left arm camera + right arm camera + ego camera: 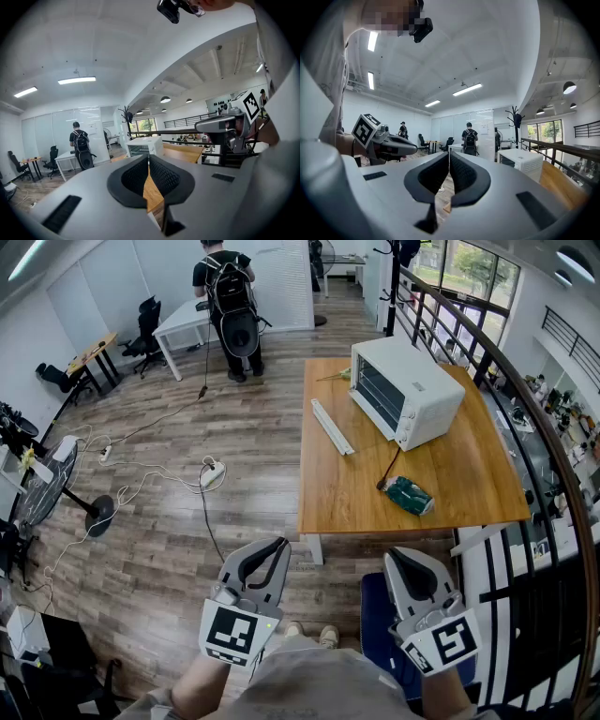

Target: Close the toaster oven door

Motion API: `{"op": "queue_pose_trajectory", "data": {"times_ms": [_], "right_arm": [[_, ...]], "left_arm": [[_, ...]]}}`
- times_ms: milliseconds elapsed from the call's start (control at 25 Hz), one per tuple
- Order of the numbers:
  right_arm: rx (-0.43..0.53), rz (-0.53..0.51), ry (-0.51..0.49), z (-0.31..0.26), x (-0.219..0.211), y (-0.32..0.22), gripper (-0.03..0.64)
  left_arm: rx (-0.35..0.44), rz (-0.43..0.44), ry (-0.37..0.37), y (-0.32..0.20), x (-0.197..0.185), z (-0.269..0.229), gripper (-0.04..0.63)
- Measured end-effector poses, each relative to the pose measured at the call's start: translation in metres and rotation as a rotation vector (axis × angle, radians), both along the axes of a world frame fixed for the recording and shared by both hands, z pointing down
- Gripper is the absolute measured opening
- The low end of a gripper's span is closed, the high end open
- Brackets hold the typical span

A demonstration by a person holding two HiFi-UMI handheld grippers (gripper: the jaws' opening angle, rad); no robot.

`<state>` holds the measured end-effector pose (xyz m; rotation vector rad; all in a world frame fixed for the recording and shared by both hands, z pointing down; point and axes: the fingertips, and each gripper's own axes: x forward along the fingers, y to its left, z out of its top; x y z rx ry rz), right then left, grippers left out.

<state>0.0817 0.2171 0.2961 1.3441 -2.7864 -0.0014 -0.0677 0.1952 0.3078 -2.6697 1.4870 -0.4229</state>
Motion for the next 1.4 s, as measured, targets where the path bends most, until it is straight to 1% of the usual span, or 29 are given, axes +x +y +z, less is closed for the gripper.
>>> {"op": "queue_pose_trajectory", "data": {"times_ms": [200, 440, 600, 640, 680, 720, 760, 960, 1080, 1280, 1400], "right_arm": [[0.006, 0.001, -0.046, -0.003, 0.009, 0.001, 0.032], [0.014, -0.002, -0.048, -0.001, 0.019, 0.002, 0.032], [0.021, 0.041, -0.107, -0.003, 0.032, -0.001, 0.034], [0.018, 0.053, -0.116, -0.002, 0.034, -0.003, 0.06], [0.011, 0.061, -0.12, -0.001, 0.034, -0.005, 0.15], [0.005, 0.067, -0.12, 0.001, 0.035, -0.007, 0.21], [0.0, 0.071, -0.117, 0.003, 0.035, -0.008, 0.216], [-0.022, 0.078, -0.105, 0.011, 0.033, -0.019, 0.221], [-0.03, 0.089, -0.096, 0.015, 0.034, -0.028, 0.221], [-0.04, 0.106, -0.089, 0.019, 0.032, -0.051, 0.221], [-0.054, 0.113, -0.083, 0.025, 0.029, -0.067, 0.221]], "left_arm": [[0.003, 0.001, 0.007, 0.002, 0.007, -0.002, 0.025], [0.007, -0.01, 0.013, 0.003, 0.016, 0.001, 0.025], [0.002, -0.016, 0.021, 0.006, 0.02, 0.001, 0.025], [-0.001, -0.018, 0.02, 0.006, 0.02, 0.002, 0.025], [-0.005, -0.02, 0.018, 0.006, 0.019, 0.004, 0.025], [-0.009, -0.022, 0.014, 0.006, 0.017, 0.006, 0.025], [-0.012, -0.023, 0.007, 0.005, 0.015, 0.007, 0.025], [-0.021, -0.033, 0.026, -0.008, 0.011, 0.009, 0.025], [-0.023, -0.013, 0.008, -0.021, 0.013, 0.013, 0.025], [-0.026, 0.007, 0.017, -0.045, 0.014, 0.014, 0.025], [-0.034, 0.02, 0.002, -0.063, 0.01, 0.02, 0.025]]}}
